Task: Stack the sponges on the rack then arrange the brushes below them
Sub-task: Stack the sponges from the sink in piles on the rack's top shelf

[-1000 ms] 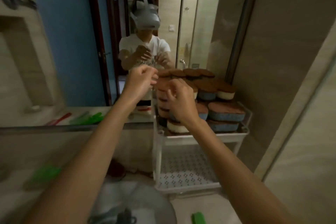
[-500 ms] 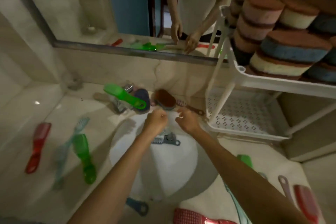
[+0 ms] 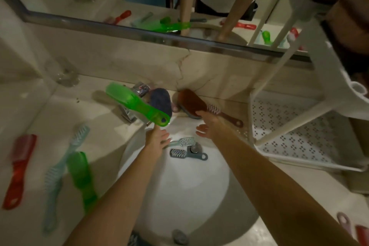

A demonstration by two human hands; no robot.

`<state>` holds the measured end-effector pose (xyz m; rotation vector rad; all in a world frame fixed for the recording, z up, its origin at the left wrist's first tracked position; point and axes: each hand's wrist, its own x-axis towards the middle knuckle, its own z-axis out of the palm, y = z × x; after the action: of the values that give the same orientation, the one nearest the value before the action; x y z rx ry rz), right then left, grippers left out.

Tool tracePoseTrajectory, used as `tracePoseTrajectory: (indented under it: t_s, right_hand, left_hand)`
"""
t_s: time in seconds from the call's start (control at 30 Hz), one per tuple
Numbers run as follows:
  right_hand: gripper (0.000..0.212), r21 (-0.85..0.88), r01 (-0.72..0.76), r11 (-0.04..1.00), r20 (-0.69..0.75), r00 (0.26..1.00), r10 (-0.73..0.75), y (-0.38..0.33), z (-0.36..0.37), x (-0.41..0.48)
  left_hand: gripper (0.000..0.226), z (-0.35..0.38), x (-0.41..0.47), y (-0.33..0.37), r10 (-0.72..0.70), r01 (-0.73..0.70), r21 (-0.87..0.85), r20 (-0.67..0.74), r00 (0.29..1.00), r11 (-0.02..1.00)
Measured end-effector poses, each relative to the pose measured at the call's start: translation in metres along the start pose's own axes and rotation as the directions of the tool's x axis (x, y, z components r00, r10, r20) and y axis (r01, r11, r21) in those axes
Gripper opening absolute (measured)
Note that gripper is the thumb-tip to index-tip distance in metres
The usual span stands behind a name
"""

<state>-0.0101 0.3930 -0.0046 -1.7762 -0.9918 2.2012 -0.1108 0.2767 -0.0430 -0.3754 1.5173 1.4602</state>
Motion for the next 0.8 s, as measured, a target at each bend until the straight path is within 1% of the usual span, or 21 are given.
tracePoseTrajectory:
  t_s: [0.03,0.07,0.13,0.17,0.23,0.3,0.33,0.4,0.43,0.5,0.6,0.63,0.7,0.8]
  right_hand:
    - [0.048,0.032,-0.014,0.999,-0.005,1.0,0.014,-0.001,0.003,0.006]
    - [0.047,0.061,-0.019,0.998,-0.019,1.0,0.02,-0.002,0.005,0.012]
    - [0.042,0.114,-0.035,0.993,-0.039,0.998,0.04,-0.006,0.007,0.023]
    - [0.039,0.133,-0.044,0.99,-0.041,0.998,0.05,-0.007,0.008,0.027]
    - [0.035,0.155,-0.047,0.987,-0.031,0.998,0.053,-0.009,0.009,0.031]
    - [0.039,0.157,-0.038,0.987,-0.036,0.998,0.045,-0.008,0.009,0.033]
    - [0.036,0.158,-0.033,0.987,-0.041,0.998,0.04,-0.006,0.009,0.034]
    - [0.022,0.157,-0.017,0.987,-0.044,0.999,0.024,-0.004,0.007,0.035]
    - [0.016,0.155,-0.008,0.988,-0.042,0.999,0.015,-0.003,0.006,0.035]
    - [0.012,0.162,0.016,0.987,-0.035,0.999,-0.01,0.001,0.002,0.034]
    - [0.006,0.19,0.053,0.98,-0.013,0.999,-0.051,0.011,-0.006,0.029]
    - [0.006,0.197,0.068,0.978,-0.006,0.998,-0.069,0.015,-0.008,0.025]
    - [0.015,0.213,0.095,0.972,-0.015,0.995,-0.094,0.024,-0.011,0.018]
    - [0.018,0.245,0.143,0.959,-0.048,0.99,-0.135,0.037,-0.016,0.0]
  left_hand:
    - [0.017,-0.001,0.007,0.001,0.003,-0.003,-0.007,0.005,1.0,1.0]
    - [0.013,-0.001,0.012,0.003,0.008,-0.007,-0.011,0.005,1.0,1.0]
    - [0.022,-0.001,0.022,0.007,0.003,-0.003,-0.022,-0.015,1.0,1.0]
    - [0.023,0.0,0.024,0.01,0.001,-0.002,-0.044,-0.024,1.0,0.999]
    - [0.012,0.003,0.029,0.01,0.002,-0.006,-0.096,-0.04,0.999,0.995]
    - [0.028,0.004,0.028,0.01,0.006,-0.011,-0.139,-0.038,0.999,0.99]
    - [0.031,0.005,0.028,0.01,0.019,-0.024,-0.153,-0.035,0.999,0.988]
    - [0.039,0.005,0.027,0.01,0.026,-0.035,-0.183,-0.049,0.998,0.983]
    - [0.037,0.004,0.029,0.01,0.033,-0.042,-0.202,-0.048,0.998,0.978]
    - [0.023,0.004,0.031,0.009,0.047,-0.053,-0.203,-0.037,0.998,0.978]
    - [0.026,0.006,0.025,0.003,0.067,-0.069,-0.171,-0.017,0.998,0.983]
    - [0.021,0.007,0.02,0.0,0.065,-0.068,-0.156,-0.019,0.998,0.985]
    - [0.005,0.007,0.007,-0.008,0.043,-0.045,-0.145,-0.015,0.999,0.988]
    - [0.006,0.004,-0.014,-0.024,0.048,-0.05,-0.129,-0.013,0.999,0.99]
